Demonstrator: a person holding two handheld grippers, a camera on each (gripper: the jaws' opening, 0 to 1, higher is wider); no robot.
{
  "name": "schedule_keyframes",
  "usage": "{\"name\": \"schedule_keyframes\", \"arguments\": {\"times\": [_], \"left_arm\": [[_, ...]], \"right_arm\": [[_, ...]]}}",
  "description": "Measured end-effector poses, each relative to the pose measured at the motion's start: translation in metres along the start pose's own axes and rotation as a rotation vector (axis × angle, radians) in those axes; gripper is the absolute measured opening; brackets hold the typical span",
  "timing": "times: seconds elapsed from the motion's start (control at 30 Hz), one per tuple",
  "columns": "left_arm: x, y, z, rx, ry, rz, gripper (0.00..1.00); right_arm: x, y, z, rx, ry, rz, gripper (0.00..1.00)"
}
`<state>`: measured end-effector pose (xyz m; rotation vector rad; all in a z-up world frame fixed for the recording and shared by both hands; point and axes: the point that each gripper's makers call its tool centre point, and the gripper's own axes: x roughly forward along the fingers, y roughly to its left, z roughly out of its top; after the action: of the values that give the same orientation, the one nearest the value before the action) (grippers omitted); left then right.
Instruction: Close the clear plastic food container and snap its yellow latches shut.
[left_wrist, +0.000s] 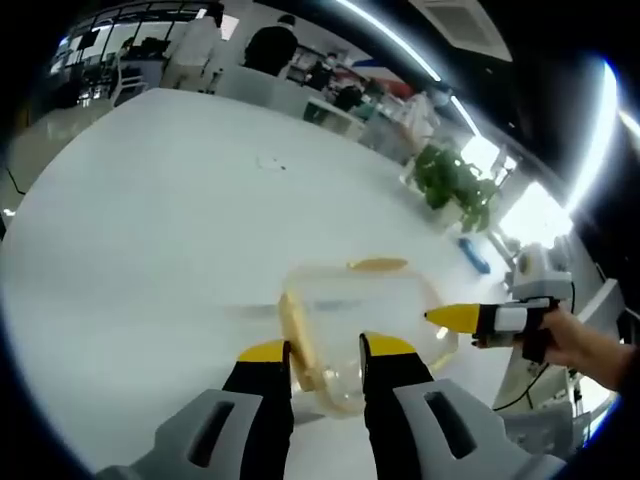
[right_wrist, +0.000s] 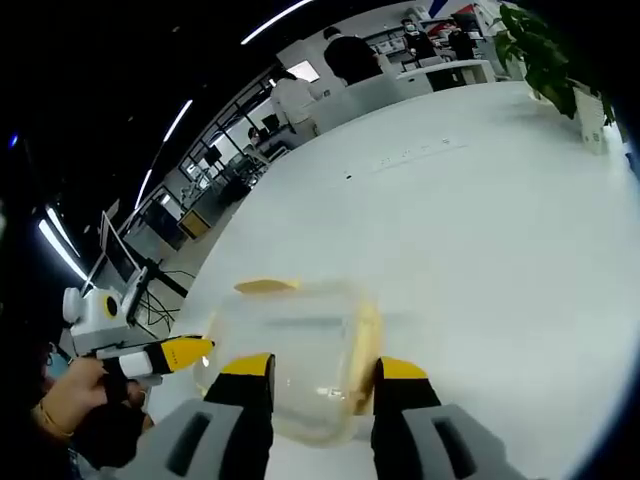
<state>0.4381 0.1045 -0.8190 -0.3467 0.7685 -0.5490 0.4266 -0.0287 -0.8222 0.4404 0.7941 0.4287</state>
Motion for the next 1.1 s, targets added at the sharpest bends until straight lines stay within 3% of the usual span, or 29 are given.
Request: {"name": "schedule_keyframes", "arguments": {"times": [0.27,0.47,0.57,0.67,0.7,0.77,1.1], "left_arm": [[-0.001,0.001,0.002,0.0,-0.013,0.027,0.25],[-0.004,-0.001,0.005,0.124,-0.032,0.066,0.27],[-0.004,-0.002,0.0,0.149,-0.001,0.075,0.36],[-0.009,-0.004,0.003,0.178,-0.02,0.091,0.39],[-0.01,-0.004,0.005,0.177,-0.029,0.09,0.39],[-0.014,-0.005,0.007,0.186,-0.038,0.09,0.38],[-0.02,-0.008,0.015,0.226,-0.053,0.087,0.38]], "right_arm": [[0.004,0.0,0.0,-0.005,-0.009,-0.002,0.38],[0.002,0.002,-0.005,-0.027,-0.012,-0.005,0.4],[-0.001,0.003,-0.007,-0.019,-0.023,-0.014,0.4],[-0.003,-0.001,-0.006,-0.019,-0.046,-0.039,0.42],[-0.007,-0.008,0.002,-0.12,-0.088,-0.087,0.41],[-0.011,-0.01,0.007,-0.185,-0.093,-0.109,0.4],[-0.011,0.01,0.023,-0.222,-0.107,-0.041,0.39]]}}
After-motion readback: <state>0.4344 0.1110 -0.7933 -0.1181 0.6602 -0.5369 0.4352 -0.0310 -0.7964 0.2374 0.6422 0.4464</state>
